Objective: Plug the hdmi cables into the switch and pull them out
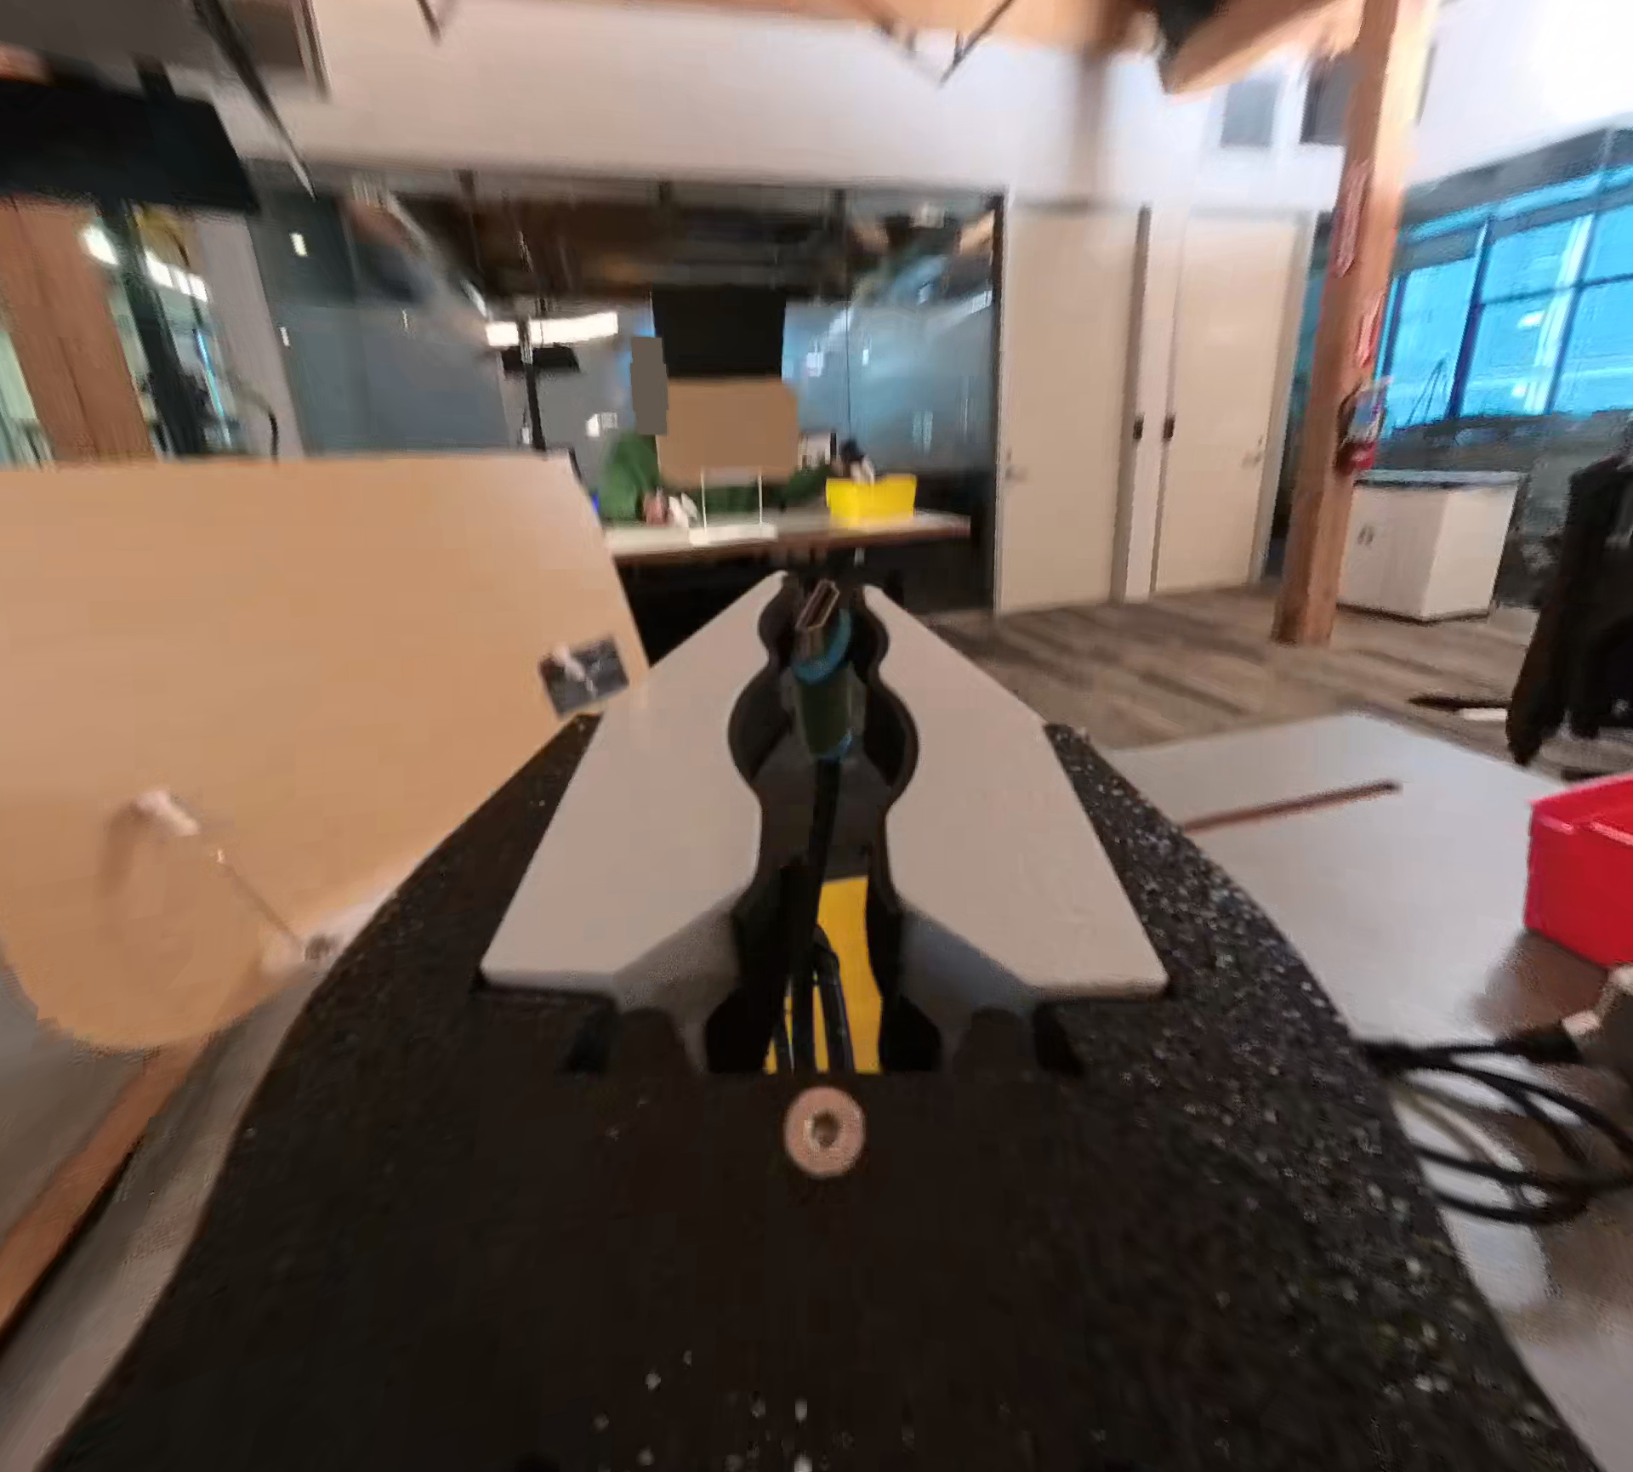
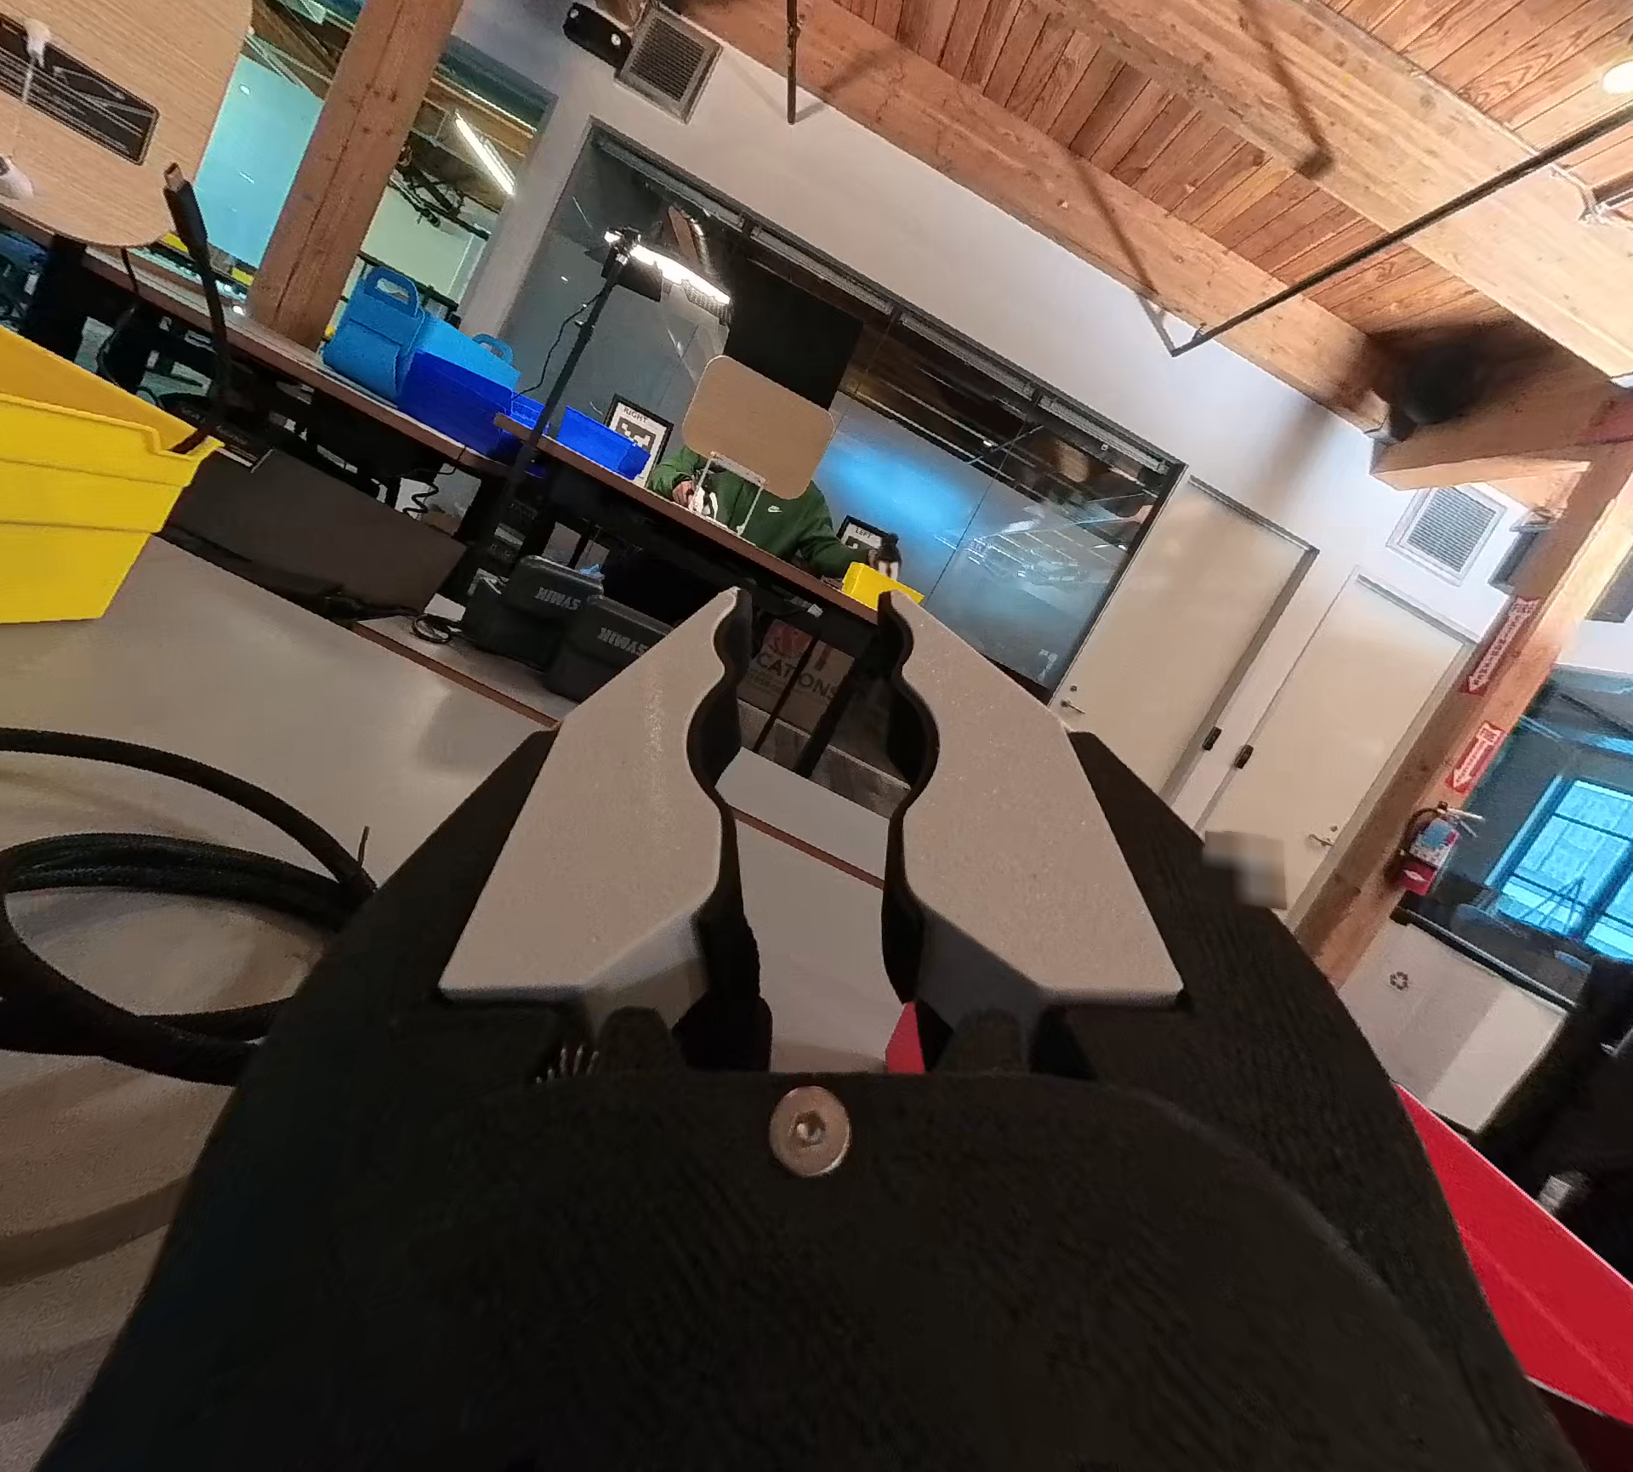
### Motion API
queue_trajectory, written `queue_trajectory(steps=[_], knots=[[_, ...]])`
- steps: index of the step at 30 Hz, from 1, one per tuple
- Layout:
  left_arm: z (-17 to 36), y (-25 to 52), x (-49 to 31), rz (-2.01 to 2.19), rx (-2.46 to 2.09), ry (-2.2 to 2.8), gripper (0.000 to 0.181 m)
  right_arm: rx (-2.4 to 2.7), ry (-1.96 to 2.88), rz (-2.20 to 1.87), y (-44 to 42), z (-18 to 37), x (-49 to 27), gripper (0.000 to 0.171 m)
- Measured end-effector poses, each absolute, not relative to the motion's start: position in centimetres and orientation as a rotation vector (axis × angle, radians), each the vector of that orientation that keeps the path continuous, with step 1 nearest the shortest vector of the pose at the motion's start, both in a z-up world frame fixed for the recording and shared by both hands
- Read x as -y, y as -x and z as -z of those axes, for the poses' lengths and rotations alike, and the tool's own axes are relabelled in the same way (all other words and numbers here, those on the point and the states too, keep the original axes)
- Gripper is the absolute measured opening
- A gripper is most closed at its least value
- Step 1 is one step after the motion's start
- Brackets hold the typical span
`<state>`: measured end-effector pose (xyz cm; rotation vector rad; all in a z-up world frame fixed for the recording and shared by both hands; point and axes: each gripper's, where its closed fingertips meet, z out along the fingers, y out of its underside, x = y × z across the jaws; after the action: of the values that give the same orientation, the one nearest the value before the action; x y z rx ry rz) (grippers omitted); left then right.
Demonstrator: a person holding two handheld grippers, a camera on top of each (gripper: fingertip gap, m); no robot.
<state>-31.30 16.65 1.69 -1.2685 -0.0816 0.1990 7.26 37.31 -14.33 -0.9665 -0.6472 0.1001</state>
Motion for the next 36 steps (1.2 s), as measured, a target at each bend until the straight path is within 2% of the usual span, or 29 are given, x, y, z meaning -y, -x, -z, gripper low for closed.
queue_trajectory(steps=[10,14,17,24,30,32,34,36], knots=[[-8.3,19.6,-12.9,-0.046,-0.226,0.805,0.009,0.651,0.954,-0.097,-7.1,14.1,-37.0,0.027],[-9.1,15.7,-11.8,0.037,-0.282,0.686,0.009,0.654,0.950,-0.094,-7.0,14.1,-37.0,0.026],[-8.5,12.4,-13.0,0.262,-0.369,0.727,0.008,0.656,0.946,-0.092,-7.0,14.0,-36.9,0.026],[-1.3,5.2,-22.4,0.587,-0.550,1.152,0.008,0.660,0.941,-0.083,-6.9,14.0,-36.9,0.026],[9.9,2.1,-30.7,0.515,-0.591,1.626,0.009,0.655,0.941,-0.081,-7.2,13.9,-37.0,0.026],[11.9,2.7,-32.7,0.434,-0.511,1.698,0.011,0.657,0.940,-0.080,-7.1,13.9,-37.0,0.026],[12.3,3.4,-33.6,0.338,-0.476,1.695,0.022,0.662,0.939,-0.076,-7.1,13.9,-36.9,0.026],[13.5,3.8,-33.9,0.248,-0.518,1.760,0.042,0.668,0.936,-0.072,-7.0,13.9,-36.9,0.026]])
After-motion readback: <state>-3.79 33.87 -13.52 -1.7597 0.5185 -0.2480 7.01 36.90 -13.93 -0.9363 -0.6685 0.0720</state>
